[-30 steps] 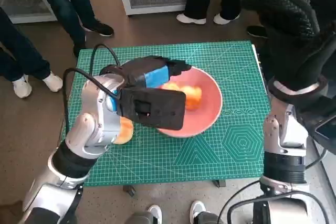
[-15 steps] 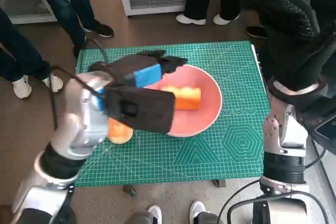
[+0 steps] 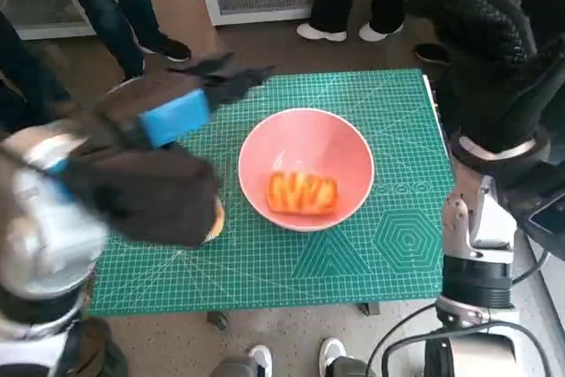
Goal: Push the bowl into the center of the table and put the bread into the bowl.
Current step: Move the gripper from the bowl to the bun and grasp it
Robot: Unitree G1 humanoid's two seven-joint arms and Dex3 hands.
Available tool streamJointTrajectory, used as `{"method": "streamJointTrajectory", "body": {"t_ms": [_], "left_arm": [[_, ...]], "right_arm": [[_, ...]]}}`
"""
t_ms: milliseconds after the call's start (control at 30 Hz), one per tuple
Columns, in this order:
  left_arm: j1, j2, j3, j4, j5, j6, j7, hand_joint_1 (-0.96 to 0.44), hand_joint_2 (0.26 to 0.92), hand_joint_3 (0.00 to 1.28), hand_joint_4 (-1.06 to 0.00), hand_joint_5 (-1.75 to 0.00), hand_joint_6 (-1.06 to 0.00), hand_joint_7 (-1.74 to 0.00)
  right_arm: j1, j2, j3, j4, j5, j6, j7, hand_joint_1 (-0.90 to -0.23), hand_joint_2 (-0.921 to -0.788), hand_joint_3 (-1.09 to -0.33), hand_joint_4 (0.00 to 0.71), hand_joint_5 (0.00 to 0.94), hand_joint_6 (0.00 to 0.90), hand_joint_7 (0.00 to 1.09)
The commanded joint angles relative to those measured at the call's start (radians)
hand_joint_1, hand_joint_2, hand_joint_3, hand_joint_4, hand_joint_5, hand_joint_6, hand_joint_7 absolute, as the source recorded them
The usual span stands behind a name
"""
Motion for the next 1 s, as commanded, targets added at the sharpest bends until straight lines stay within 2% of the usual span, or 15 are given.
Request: {"method": "streamJointTrajectory", "body": {"t_ms": [33,333,667,1000], "left_arm": [[0.069,0.04,0.055,-0.077,-0.036,0.042,-0.003,-0.21,0.638,0.0,0.0,0.0,-0.08,-0.08],[0.18,0.096,0.08,-0.184,-0.034,0.104,0.009,-0.17,0.644,0.0,0.0,0.0,-0.1,-0.07],[0.239,0.173,0.03,-0.249,-0.004,0.188,-0.017,-0.21,0.645,0.0,0.0,0.0,-0.14,-0.08],[0.313,0.198,-0.01,-0.263,0.002,0.194,0.012,-0.27,0.649,0.0,-0.07,-0.02,-0.18,-0.07]], "right_arm": [[0.002,0.006,0.003,0.012,0.003,0.001,0.0,-0.666,-0.921,-0.725,0.315,0.0,0.244,0.33],[-0.004,0.009,0.005,0.025,0.002,-0.011,0.004,-0.667,-0.921,-0.725,0.314,0.0,0.24,0.33],[-0.012,0.007,0.006,0.042,0.008,-0.022,0.014,-0.667,-0.921,-0.728,0.313,0.0,0.239,0.33],[-0.015,0.004,0.003,0.047,0.012,-0.027,0.021,-0.658,-0.921,-0.73,0.314,0.0,0.239,0.33]]}}
